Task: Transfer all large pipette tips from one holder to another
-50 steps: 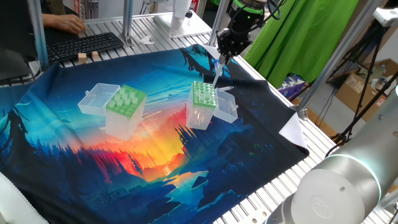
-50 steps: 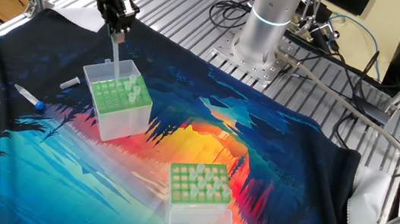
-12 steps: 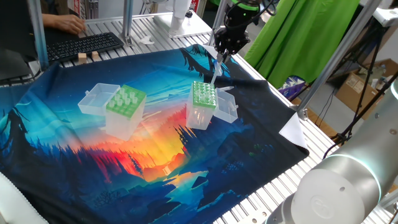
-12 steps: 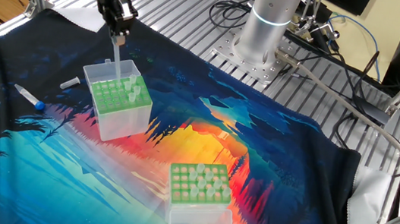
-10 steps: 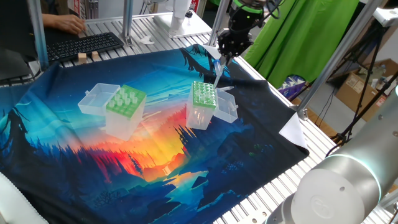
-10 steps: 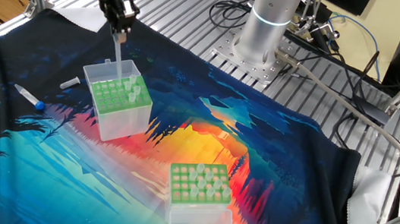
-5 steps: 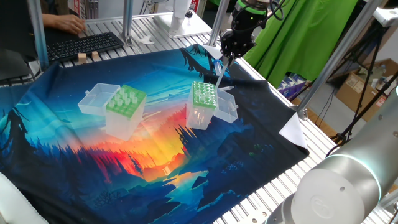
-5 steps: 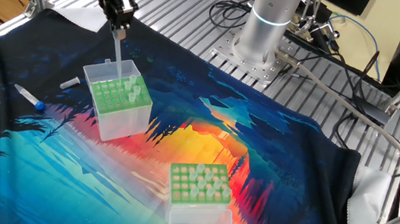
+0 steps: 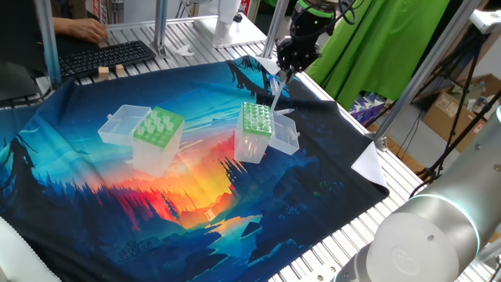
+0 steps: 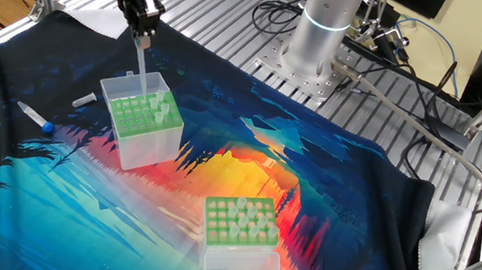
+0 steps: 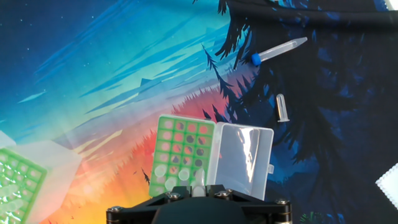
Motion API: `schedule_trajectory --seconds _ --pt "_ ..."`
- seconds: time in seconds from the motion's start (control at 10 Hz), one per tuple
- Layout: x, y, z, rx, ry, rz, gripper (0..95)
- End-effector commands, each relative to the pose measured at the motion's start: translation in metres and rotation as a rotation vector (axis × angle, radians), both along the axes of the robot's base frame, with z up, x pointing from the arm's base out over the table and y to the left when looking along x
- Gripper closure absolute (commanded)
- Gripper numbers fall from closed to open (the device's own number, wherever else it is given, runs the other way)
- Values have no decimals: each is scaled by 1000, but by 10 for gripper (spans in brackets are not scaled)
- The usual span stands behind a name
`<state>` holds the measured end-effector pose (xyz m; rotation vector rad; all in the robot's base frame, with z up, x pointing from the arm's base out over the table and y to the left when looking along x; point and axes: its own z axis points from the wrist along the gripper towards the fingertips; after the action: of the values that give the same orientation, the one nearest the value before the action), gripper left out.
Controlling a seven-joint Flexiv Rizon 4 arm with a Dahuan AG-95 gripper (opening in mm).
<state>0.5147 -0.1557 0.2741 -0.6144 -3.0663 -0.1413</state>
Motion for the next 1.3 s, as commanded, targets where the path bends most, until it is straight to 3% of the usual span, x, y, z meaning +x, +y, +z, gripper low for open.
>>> schedule_trajectory --seconds 0.1,0.5,1.3 --pt "1 0 0 2 2 -2 950" --pt "2 1 -2 -1 -1 -3 950" --pt "7 7 -25 -5 -19 2 950"
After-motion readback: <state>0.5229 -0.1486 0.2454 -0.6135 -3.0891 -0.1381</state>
